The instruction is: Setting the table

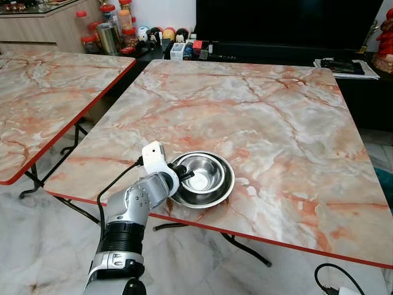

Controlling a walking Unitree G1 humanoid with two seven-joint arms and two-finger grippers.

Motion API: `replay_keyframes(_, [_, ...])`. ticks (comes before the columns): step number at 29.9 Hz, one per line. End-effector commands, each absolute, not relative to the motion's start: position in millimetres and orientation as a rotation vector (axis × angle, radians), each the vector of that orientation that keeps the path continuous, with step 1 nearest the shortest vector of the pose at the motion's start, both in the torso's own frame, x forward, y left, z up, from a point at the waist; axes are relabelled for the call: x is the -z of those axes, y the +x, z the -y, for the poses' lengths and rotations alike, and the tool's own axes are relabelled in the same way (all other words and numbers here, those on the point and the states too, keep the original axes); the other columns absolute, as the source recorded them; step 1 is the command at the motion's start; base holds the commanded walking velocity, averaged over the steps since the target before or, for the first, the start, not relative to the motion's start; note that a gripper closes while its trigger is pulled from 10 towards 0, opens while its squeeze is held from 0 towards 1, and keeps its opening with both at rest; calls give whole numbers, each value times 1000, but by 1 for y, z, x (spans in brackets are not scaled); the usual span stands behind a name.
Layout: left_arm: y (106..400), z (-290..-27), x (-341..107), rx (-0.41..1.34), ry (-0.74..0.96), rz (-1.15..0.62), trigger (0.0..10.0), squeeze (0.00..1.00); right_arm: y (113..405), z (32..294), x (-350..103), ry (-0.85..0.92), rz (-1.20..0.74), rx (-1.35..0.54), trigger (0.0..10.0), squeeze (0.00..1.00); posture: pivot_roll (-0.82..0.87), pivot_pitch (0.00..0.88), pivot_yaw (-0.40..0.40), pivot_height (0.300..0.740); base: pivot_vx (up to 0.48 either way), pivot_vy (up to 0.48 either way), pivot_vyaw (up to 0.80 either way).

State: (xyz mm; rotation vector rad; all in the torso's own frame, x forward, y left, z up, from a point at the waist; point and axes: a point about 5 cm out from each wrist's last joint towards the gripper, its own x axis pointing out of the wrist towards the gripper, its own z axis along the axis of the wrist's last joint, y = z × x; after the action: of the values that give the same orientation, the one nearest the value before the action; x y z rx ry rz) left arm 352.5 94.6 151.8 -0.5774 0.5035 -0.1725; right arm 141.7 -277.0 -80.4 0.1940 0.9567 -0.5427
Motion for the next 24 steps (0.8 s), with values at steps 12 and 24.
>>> replay_keyframes(12, [355,-94,-157,177,-559,-501,10000,514,140,276,81,209,-960,556,10000,0,-6,74,51,740,0,0,0])
replay_keyframes(24, [355,-95,-156,173,-553,-508,10000,294,140,276,81,210,-960,557,10000,0,-5,77,51,740,0,0,0])
